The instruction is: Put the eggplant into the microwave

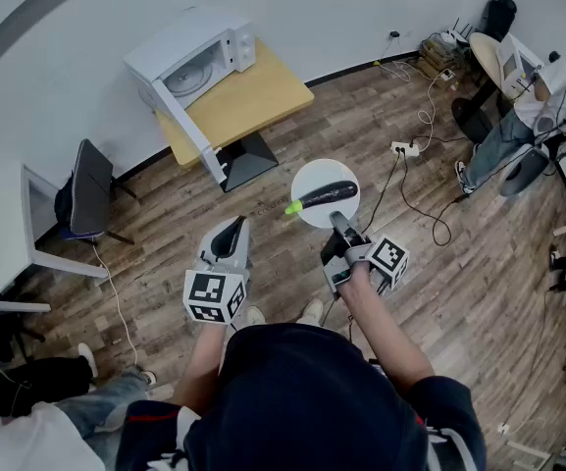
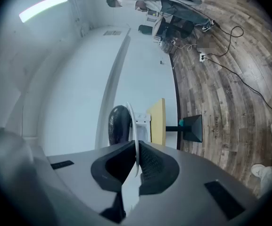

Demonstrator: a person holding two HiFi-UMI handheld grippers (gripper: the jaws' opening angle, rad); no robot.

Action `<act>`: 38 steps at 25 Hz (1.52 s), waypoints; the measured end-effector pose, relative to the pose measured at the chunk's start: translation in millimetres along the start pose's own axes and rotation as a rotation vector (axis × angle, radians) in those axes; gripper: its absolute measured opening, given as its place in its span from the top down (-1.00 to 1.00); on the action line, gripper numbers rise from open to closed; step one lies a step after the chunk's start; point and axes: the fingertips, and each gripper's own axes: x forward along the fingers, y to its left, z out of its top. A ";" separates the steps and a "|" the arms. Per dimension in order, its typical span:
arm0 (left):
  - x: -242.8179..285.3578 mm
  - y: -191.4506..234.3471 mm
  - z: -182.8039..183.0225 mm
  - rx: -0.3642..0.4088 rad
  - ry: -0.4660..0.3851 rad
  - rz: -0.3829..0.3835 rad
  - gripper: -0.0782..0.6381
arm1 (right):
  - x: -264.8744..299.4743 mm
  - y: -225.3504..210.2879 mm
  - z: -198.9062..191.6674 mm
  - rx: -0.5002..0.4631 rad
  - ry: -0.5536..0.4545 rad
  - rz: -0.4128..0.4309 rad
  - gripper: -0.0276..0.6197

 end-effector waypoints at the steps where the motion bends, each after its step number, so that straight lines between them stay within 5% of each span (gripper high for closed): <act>1: 0.4 -0.9 -0.1 0.000 0.001 0.000 0.73 | -0.4 -0.3 0.3 0.005 0.002 -0.001 0.85; 38: 44.2 -98.5 -26.9 0.015 0.049 0.055 0.73 | -32.3 -52.1 84.7 0.057 0.086 -0.045 0.84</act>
